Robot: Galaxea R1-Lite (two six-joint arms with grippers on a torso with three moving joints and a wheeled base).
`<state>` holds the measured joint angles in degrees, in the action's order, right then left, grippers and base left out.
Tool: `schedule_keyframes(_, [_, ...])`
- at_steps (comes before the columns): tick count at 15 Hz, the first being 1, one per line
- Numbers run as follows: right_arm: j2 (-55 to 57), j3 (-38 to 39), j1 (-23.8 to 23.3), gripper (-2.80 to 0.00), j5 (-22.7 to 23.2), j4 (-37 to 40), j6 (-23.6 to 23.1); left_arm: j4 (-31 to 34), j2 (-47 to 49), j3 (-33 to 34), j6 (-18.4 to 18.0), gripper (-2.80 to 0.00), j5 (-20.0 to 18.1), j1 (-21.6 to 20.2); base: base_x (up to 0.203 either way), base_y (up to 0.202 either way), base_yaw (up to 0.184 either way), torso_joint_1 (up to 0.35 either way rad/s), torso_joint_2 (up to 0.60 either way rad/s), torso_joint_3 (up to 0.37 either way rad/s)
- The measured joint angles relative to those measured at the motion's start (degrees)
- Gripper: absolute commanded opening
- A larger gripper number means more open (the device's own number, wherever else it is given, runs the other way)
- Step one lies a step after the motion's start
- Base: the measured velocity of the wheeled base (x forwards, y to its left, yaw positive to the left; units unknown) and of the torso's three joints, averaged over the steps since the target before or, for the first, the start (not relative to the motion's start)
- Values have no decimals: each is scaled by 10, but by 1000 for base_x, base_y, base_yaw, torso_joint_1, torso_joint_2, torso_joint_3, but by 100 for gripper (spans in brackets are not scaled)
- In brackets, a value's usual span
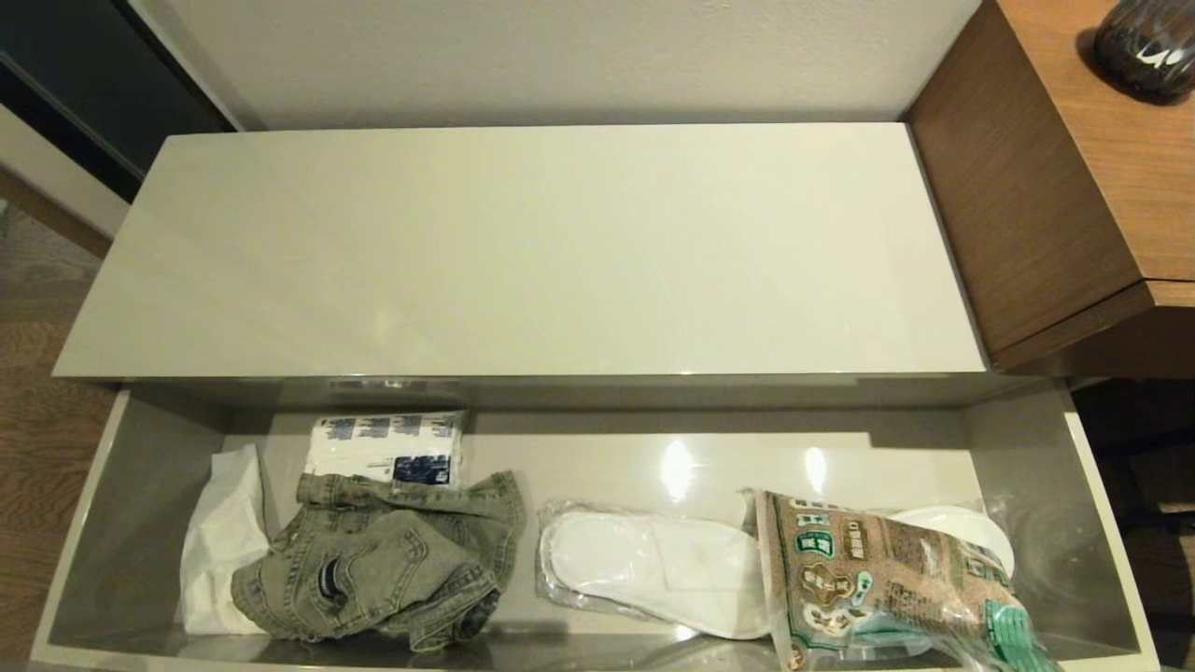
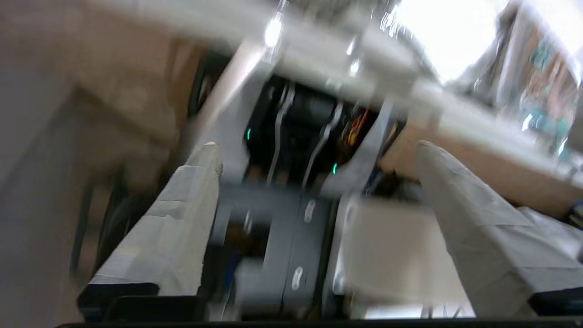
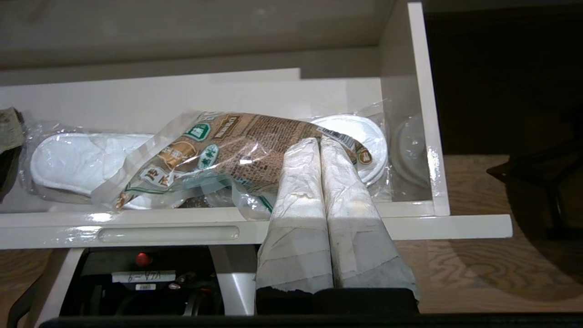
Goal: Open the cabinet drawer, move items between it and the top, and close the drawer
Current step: Put the shorts in the drawer, then take out the disposable slippers from the drawer
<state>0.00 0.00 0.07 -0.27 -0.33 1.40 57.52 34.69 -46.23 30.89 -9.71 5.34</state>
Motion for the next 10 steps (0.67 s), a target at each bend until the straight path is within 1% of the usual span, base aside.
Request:
schedule_keyframes(3, [0,0,0,-280,0,0,0,127,-82,-25,-4,0,-6,-14,0,0,0,0,0,0])
schedule_keyframes(4, [0,0,0,-280,0,0,0,146,-98,-31,-6,-280,-10,-18,0,0,0,0,0,0])
schedule_keyframes(5, [0,0,0,-280,0,0,0,171,-113,-44,-12,-280,-16,-26,0,0,0,0,0,0])
schedule_keyframes(7, [0,0,0,-280,0,0,0,243,-140,-71,-30,-280,-31,-48,0,0,0,0,0,0])
schedule_keyframes(10, [0,0,0,-280,0,0,0,294,-169,-96,-80,-280,-36,-88,0,0,0,0,0,0])
